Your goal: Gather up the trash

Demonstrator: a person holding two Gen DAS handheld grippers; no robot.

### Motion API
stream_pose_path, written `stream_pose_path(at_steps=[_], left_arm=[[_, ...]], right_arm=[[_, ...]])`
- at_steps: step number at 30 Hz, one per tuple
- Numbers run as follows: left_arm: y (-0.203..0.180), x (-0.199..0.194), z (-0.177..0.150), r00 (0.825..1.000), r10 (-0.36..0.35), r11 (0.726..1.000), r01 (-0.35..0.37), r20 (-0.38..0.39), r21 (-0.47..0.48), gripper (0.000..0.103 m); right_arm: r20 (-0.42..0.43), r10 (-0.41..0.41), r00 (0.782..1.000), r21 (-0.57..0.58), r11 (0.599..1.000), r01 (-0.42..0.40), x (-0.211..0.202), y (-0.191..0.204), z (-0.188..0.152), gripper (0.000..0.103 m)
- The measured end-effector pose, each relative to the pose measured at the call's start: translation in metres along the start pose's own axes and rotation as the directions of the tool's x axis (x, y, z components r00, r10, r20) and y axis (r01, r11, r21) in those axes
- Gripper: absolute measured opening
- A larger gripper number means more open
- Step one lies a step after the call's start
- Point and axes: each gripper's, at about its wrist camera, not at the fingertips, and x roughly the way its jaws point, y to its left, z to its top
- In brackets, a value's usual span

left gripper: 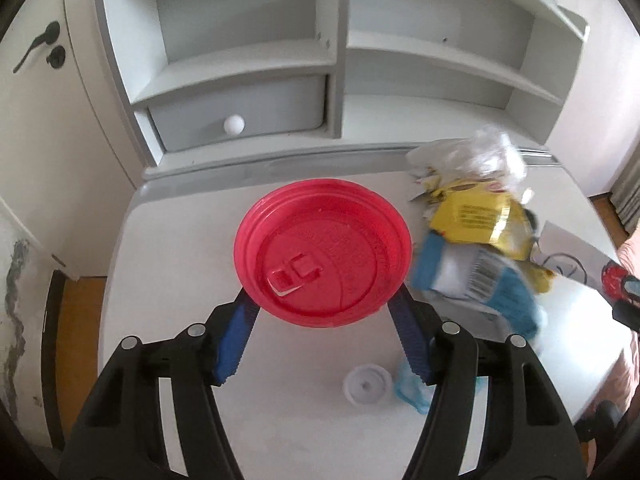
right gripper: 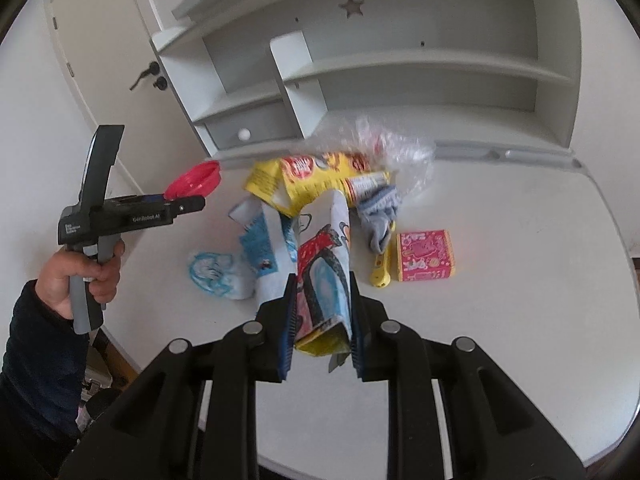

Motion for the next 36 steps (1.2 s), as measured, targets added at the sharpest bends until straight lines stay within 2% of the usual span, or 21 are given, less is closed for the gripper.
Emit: stream_pose_path(at_steps=[6, 12, 15, 20, 21, 22, 23, 24, 26, 27, 28, 29, 31, 32, 34, 36], left_arm=[[-0.024, -0.028, -0.001, 0.999, -0.019, 0.999, 0.018, 0.029, 0.033, 0.063], [-0.067, -0.045, 0.000, 0.997, -0.066, 0.994, 0.061, 0.049, 0.094, 0.063], [-0.101, -0.054, 0.002, 0.993, -0.103, 0.985, 0.093, 0.060, 0.144, 0.062], [-0.180, -0.062, -0.001, 0.979, -0.200, 0.951, 0.184, 0.040, 0.249, 0.061], [-0.197, -0.063, -0.002, 0.975, -0.220, 0.941, 0.203, 0.032, 0.270, 0.060], [-0.219, -0.065, -0.005, 0.969, -0.247, 0.928, 0.230, 0.021, 0.295, 0.055], [-0.239, -0.066, -0.007, 0.962, -0.274, 0.913, 0.258, 0.004, 0.316, 0.023], [-0.265, -0.066, -0.010, 0.950, -0.310, 0.895, 0.303, -0.033, 0.328, 0.021], [-0.306, -0.066, -0.018, 0.932, -0.359, 0.863, 0.355, -0.057, 0.359, 0.020], [-0.339, -0.065, -0.028, 0.922, -0.382, 0.834, 0.376, -0.069, 0.405, 0.018], [-0.358, -0.062, -0.034, 0.914, -0.397, 0.817, 0.395, -0.087, 0.420, 0.007], [-0.386, -0.058, -0.044, 0.894, -0.430, 0.789, 0.439, -0.124, 0.431, 0.002], [-0.431, -0.050, -0.061, 0.864, -0.467, 0.737, 0.497, -0.185, 0.459, 0.000], [-0.455, -0.046, -0.070, 0.859, -0.470, 0.721, 0.506, -0.202, 0.473, 0.000], [-0.486, -0.041, -0.083, 0.845, -0.479, 0.693, 0.530, -0.236, 0.490, 0.000], [-0.509, -0.038, -0.095, 0.842, -0.475, 0.681, 0.536, -0.256, 0.500, 0.000]], right_arm=[[0.059, -0.033, 0.998, 0.021, 0.999, 0.032, -0.039, -0.010, 0.000, 0.022], [0.087, -0.089, 0.992, 0.107, 0.991, 0.079, -0.080, -0.054, -0.016, 0.022], [0.096, -0.145, 0.985, 0.166, 0.978, 0.127, -0.107, -0.086, -0.034, 0.022], [0.097, -0.250, 0.964, 0.273, 0.938, 0.215, -0.159, -0.142, -0.077, 0.022], [0.096, -0.266, 0.959, 0.289, 0.929, 0.229, -0.167, -0.151, -0.085, 0.022], [0.094, -0.296, 0.950, 0.315, 0.915, 0.254, -0.182, -0.165, -0.099, 0.022], [0.091, -0.322, 0.942, 0.339, 0.900, 0.275, -0.196, -0.176, -0.113, 0.022], [0.085, -0.343, 0.936, 0.357, 0.887, 0.293, -0.205, -0.186, -0.124, 0.022], [0.061, -0.393, 0.917, 0.399, 0.852, 0.338, -0.227, -0.208, -0.153, 0.022], [0.046, -0.419, 0.907, 0.423, 0.831, 0.362, -0.239, -0.220, -0.171, 0.022], [0.027, -0.442, 0.897, 0.448, 0.807, 0.384, -0.250, -0.232, -0.190, 0.022], [0.007, -0.457, 0.890, 0.472, 0.786, 0.400, -0.259, -0.243, -0.208, 0.022], [-0.023, -0.476, 0.879, 0.515, 0.748, 0.419, -0.273, -0.261, -0.237, 0.022], [-0.040, -0.493, 0.869, 0.545, 0.718, 0.432, -0.284, -0.271, -0.259, 0.022], [-0.057, -0.508, 0.860, 0.581, 0.684, 0.442, -0.300, -0.283, -0.287, 0.022], [-0.065, -0.515, 0.855, 0.607, 0.659, 0.444, -0.312, -0.292, -0.312, 0.022]])
